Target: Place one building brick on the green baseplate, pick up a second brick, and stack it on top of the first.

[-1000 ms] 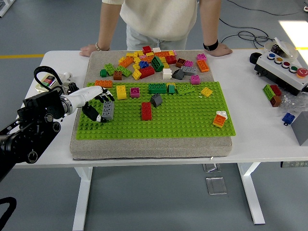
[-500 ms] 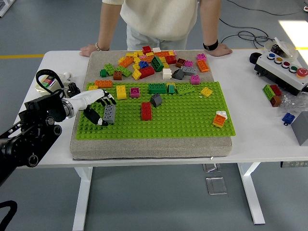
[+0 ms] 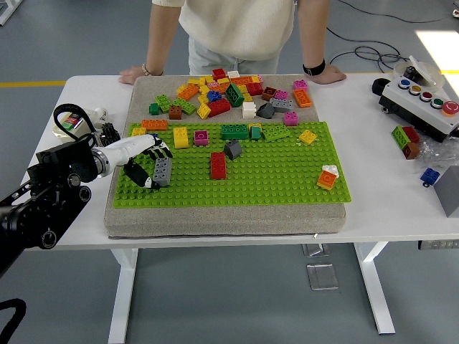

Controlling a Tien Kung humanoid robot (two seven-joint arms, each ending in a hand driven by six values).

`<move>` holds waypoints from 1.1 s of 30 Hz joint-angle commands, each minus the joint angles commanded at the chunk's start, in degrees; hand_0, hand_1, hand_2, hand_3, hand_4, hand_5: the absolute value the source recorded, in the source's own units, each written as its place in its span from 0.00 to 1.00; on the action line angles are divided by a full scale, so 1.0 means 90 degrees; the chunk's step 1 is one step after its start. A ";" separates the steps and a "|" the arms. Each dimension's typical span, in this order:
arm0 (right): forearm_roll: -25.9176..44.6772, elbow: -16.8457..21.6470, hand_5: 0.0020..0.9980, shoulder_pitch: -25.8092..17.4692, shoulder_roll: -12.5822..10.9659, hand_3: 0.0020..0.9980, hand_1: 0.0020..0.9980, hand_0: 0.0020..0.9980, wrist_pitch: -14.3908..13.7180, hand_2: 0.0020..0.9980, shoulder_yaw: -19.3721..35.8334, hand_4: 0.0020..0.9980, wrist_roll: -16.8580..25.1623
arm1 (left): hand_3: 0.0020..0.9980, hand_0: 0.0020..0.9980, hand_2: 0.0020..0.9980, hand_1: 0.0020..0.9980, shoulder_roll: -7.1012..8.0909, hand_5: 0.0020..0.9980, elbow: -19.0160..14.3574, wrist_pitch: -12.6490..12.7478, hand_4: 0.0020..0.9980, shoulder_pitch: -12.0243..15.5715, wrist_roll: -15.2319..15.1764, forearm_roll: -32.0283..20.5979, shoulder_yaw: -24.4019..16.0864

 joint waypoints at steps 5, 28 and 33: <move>-0.0007 0.0000 0.51 -0.0003 -0.0003 0.75 0.69 0.76 0.0003 0.73 0.0011 1.00 0.0000 | 0.60 0.77 0.62 0.72 0.0010 0.02 -0.0006 -0.0052 0.81 -0.0010 -0.0004 0.0039 -0.0030; 0.0004 0.0000 0.51 0.0000 0.0004 0.75 0.69 0.76 0.0003 0.73 0.0030 1.00 0.0000 | 0.71 0.79 0.70 0.75 0.0010 0.13 0.0044 -0.0161 1.00 -0.0054 -0.0031 0.0062 -0.0098; 0.0010 0.0000 0.51 -0.0003 0.0005 0.75 0.69 0.76 0.0003 0.73 0.0025 1.00 0.0000 | 0.72 0.80 0.71 0.75 0.0024 0.12 0.0074 -0.0187 1.00 -0.0068 -0.0030 0.0079 -0.0091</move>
